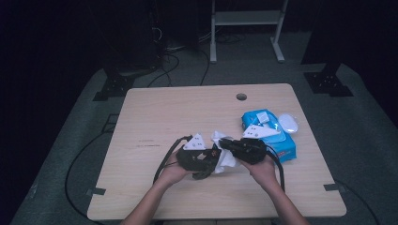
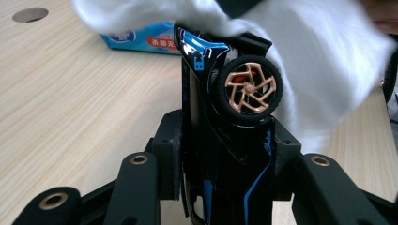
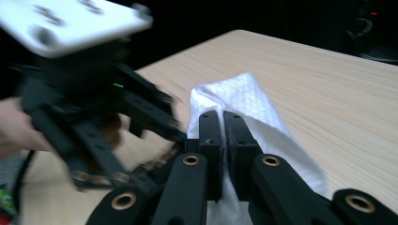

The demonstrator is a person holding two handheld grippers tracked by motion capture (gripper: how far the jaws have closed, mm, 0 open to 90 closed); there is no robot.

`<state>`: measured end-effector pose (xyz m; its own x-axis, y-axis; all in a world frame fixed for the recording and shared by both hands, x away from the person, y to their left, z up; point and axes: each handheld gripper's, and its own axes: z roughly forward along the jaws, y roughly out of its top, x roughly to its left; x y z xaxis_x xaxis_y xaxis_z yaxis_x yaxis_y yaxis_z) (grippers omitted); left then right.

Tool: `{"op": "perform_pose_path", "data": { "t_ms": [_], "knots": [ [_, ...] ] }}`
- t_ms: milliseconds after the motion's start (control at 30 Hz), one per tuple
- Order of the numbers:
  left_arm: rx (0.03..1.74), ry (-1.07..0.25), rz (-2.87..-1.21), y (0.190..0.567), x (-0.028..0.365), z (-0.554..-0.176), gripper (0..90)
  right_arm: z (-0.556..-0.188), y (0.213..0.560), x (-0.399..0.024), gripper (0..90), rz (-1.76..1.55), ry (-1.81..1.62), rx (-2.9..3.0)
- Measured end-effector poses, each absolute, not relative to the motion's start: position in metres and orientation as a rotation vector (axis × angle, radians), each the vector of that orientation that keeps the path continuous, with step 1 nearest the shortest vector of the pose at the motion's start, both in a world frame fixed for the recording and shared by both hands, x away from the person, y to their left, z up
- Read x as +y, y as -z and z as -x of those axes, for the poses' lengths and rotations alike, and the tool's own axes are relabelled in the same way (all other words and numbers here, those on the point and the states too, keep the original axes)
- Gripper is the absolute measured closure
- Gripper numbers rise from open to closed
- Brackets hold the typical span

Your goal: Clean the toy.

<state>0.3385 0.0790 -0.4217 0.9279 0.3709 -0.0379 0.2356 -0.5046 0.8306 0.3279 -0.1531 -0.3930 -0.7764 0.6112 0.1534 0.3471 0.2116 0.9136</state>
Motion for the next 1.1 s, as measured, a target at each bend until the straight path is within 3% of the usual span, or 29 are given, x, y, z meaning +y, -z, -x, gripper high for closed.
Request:
{"op": "perform_pose_path", "data": {
  "t_ms": [200, 400, 633, 867, 1100],
  "knots": [
    [0.435, -0.178, -2.123, 0.424, 0.082, -0.339, 57.0, -0.334, 0.410, -0.163, 86.3, -1.012, -1.558, 2.248],
    [0.420, -0.178, -2.109, 0.423, 0.079, -0.336, 57.1, -0.323, 0.389, -0.152, 86.3, -0.876, -1.657, 2.252],
    [0.431, -0.167, -2.112, 0.425, 0.080, -0.336, 57.0, -0.328, 0.400, -0.161, 86.7, -0.952, -1.587, 2.262],
    [0.416, -0.188, -2.089, 0.419, 0.080, -0.334, 57.1, -0.321, 0.385, -0.150, 86.7, -0.871, -1.679, 2.278],
    [0.429, -0.179, -2.089, 0.420, 0.084, -0.337, 57.0, -0.332, 0.408, -0.172, 86.7, -1.031, -1.618, 2.262]
  ]
}}
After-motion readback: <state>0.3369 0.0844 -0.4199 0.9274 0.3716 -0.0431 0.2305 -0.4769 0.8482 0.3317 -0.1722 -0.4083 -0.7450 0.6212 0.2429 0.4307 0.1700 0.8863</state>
